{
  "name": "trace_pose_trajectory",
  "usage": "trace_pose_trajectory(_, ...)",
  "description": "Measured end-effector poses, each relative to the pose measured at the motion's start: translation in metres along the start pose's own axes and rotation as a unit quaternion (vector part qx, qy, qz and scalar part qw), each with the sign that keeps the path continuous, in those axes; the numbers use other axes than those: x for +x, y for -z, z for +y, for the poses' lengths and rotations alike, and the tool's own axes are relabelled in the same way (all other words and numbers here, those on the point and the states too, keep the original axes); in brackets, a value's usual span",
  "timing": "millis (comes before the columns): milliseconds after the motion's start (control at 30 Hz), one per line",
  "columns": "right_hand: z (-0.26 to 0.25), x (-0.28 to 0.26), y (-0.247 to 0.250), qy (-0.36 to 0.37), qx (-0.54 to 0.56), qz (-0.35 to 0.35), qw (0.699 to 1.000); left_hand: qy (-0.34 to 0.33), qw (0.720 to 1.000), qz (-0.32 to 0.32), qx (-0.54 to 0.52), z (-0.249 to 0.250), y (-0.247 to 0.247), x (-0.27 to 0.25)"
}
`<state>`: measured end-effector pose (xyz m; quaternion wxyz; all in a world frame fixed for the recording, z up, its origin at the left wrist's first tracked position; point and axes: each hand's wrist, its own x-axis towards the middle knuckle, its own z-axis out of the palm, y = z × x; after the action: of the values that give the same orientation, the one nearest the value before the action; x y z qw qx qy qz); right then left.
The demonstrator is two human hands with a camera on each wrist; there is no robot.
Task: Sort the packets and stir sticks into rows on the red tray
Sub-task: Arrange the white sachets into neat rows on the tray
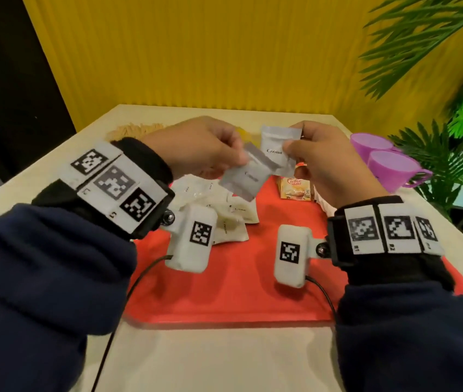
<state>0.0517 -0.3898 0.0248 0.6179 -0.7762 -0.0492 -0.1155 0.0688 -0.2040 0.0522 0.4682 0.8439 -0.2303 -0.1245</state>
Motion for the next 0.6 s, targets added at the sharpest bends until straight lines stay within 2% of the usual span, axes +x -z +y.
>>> trace_pose_trajectory(133, 0.002, -0.003, 0.006, 0.002, 0.006, 0.017, 1.000, 0.013, 0.989, 0.088, -0.115, -0.012, -0.002, 0.006)
trace_pose_trajectory(300, 0.003, -0.003, 0.007, -0.008, -0.027, 0.060, 0.998, 0.013, 0.974, 0.153, -0.164, -0.015, -0.003, 0.014)
trace_pose_trajectory(400, 0.003, -0.004, 0.000, -0.027, -0.011, 0.051, 0.998, 0.007, 0.977, 0.134, -0.166, -0.013, -0.007, 0.017)
trace_pose_trajectory(600, -0.003, -0.009, -0.021, -0.069, 0.107, -0.047, 0.991, -0.017, 0.983, 0.017, -0.184, 0.000, -0.025, 0.015)
